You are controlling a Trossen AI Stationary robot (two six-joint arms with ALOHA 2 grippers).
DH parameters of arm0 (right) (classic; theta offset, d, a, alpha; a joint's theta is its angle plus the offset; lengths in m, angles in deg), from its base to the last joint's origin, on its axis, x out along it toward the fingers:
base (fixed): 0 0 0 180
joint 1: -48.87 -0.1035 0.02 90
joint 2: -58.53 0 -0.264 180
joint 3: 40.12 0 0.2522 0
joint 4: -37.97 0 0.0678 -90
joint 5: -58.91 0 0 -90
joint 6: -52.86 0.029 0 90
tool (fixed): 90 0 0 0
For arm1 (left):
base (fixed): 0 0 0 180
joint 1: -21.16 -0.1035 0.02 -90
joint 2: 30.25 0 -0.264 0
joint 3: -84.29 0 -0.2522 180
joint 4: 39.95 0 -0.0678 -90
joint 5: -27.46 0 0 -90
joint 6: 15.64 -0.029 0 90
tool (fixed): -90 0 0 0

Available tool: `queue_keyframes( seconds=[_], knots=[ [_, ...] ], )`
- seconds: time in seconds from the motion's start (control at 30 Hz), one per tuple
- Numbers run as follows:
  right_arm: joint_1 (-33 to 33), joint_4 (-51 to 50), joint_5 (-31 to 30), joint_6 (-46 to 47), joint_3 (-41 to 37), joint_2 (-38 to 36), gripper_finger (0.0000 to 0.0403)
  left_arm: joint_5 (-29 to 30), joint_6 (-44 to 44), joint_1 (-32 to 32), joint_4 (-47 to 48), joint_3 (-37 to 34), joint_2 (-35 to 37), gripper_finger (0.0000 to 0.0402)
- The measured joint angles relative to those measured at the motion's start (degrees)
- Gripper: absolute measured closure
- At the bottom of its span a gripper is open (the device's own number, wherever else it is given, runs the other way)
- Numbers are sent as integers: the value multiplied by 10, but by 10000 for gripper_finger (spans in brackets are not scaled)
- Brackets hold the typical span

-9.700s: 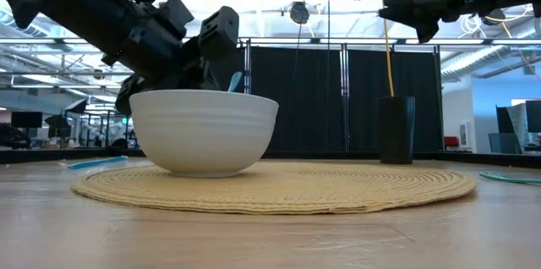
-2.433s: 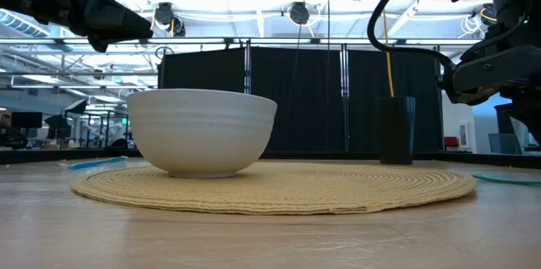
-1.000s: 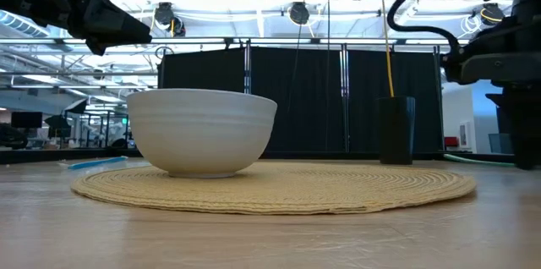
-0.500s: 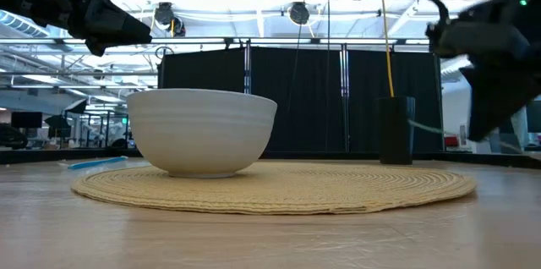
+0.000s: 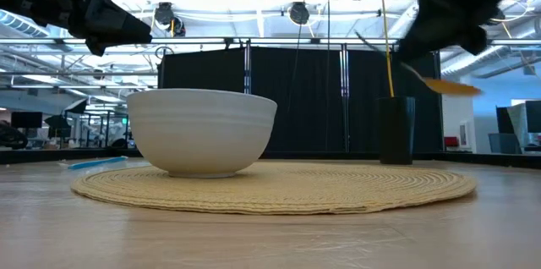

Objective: Pick & Place Utensil
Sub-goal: Put the green spoon into the white bowl on the brown mat

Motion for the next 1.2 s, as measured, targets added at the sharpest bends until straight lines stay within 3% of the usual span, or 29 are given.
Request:
queue_keyframes(
  seconds=[0.27, 0.57, 1.0, 1.2],
  knots=[
    [15, 228, -73, -211, 0, 7, 403, 15, 12, 0, -7, 0, 0, 273],
    [48, 511, -56, -419, 1, 69, 403, 15, 15, 0, -7, 0, 0, 273],
    [117, 815, 82, -440, 1, 230, 403, 15, 18, 0, -7, 0, 0, 273],
    [135, 880, 96, -396, 22, 317, 403, 17, 18, 0, -7, 0, 0, 273]
  ],
)
